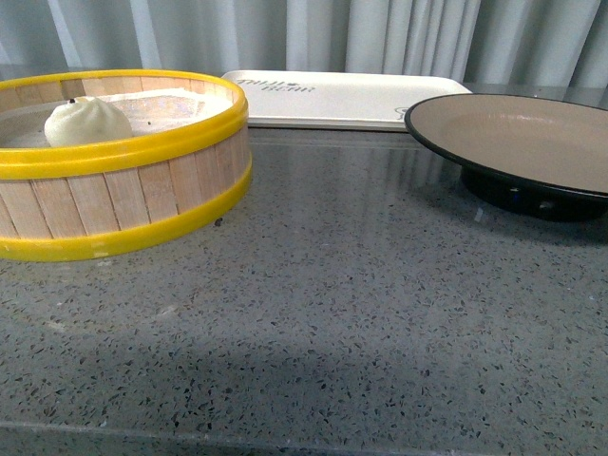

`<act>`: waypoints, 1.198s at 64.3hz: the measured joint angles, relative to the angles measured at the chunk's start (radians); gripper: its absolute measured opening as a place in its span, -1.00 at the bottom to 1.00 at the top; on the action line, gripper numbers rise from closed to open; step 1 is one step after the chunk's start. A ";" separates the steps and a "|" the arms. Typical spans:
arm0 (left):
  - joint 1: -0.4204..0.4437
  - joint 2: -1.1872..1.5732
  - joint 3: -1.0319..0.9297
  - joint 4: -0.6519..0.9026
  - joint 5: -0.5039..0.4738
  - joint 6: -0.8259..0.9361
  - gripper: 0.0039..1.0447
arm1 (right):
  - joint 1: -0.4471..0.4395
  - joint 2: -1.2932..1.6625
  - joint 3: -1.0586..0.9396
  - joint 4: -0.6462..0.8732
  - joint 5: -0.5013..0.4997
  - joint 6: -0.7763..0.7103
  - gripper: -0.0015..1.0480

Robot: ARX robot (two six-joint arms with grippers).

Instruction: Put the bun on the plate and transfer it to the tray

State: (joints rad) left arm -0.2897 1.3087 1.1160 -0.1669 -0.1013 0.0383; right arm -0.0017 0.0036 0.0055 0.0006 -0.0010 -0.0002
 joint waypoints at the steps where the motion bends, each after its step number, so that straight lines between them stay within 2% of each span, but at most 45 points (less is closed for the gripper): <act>1: -0.002 0.016 0.008 -0.003 -0.008 0.004 0.88 | 0.000 0.000 0.000 0.000 0.000 0.000 0.84; 21: 0.018 0.161 0.079 -0.039 -0.080 0.051 0.88 | 0.000 0.000 0.000 0.000 0.000 0.000 0.84; 57: 0.037 0.235 0.134 -0.193 -0.100 0.031 0.88 | 0.000 0.000 0.000 0.000 0.000 0.000 0.84; 74: 0.033 0.262 0.137 -0.211 -0.099 0.023 0.88 | 0.000 0.000 0.000 0.000 0.000 0.000 0.84; 77: 0.032 0.264 0.137 -0.211 -0.098 0.023 0.82 | 0.000 0.000 0.000 0.000 0.000 0.000 0.84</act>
State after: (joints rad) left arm -0.2581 1.5730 1.2533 -0.3779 -0.1997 0.0612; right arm -0.0017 0.0036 0.0055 0.0006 -0.0010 -0.0002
